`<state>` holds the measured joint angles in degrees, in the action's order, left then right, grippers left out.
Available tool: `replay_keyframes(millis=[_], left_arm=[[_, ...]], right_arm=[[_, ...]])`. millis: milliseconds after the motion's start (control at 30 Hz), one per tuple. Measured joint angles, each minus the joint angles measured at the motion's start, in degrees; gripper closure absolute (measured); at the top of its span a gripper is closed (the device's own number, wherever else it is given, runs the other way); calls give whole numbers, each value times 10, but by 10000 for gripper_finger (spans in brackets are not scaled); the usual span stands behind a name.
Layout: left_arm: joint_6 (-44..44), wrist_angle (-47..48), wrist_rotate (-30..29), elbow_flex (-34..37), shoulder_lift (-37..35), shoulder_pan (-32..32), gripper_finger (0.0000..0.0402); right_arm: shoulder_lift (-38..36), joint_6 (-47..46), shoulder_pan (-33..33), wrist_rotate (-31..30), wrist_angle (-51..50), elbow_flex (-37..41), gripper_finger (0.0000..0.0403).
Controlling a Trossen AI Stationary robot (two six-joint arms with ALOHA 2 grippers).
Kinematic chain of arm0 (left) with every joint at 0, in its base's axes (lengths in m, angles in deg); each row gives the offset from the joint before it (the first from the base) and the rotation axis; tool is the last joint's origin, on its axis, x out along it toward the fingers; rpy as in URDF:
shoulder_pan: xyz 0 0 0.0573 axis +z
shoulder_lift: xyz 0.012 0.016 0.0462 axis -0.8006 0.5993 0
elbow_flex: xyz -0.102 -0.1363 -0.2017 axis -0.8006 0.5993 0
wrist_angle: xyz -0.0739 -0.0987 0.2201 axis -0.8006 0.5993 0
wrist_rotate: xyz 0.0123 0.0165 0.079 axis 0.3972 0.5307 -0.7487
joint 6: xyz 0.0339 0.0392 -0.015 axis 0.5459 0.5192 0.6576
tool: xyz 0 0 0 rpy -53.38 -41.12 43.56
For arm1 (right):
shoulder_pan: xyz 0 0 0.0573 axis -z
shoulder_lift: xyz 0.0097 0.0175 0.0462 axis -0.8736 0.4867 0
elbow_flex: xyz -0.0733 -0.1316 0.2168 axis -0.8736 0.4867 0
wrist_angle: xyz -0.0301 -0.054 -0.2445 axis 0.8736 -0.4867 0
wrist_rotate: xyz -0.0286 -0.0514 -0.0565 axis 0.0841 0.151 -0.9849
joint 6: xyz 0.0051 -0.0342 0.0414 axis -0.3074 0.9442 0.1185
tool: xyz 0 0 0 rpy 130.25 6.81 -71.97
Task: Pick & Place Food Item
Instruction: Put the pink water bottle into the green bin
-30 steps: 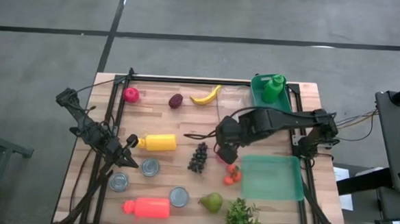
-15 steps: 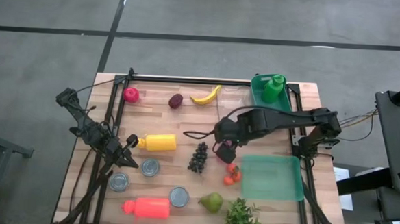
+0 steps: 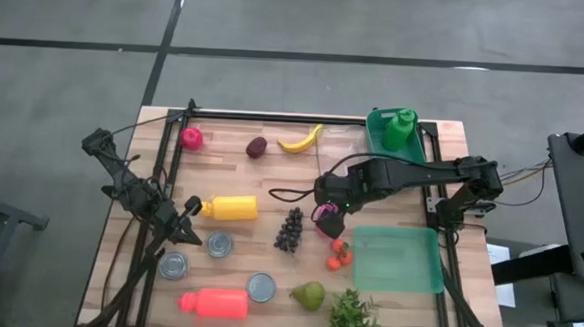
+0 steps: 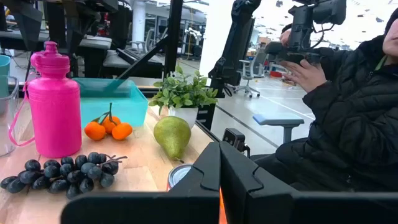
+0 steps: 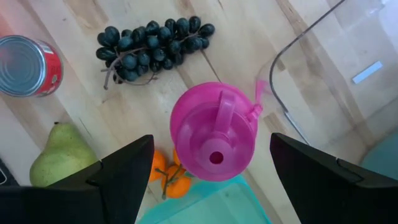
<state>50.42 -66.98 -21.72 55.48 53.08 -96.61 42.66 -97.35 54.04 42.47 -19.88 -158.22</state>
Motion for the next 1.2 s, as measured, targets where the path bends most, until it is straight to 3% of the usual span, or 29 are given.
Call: replay_keyframes(millis=[533, 733, 1200], left_arm=[[0, 0, 0, 0, 0, 0, 402], [0, 0, 0, 0, 0, 0, 402], [0, 0, 0, 0, 0, 0, 401]], right_arm=[[1, 0, 1, -3, 21, 39, 84], [1, -1, 3, -34, 21, 39, 84], [1, -4, 4, -19, 26, 48, 84]])
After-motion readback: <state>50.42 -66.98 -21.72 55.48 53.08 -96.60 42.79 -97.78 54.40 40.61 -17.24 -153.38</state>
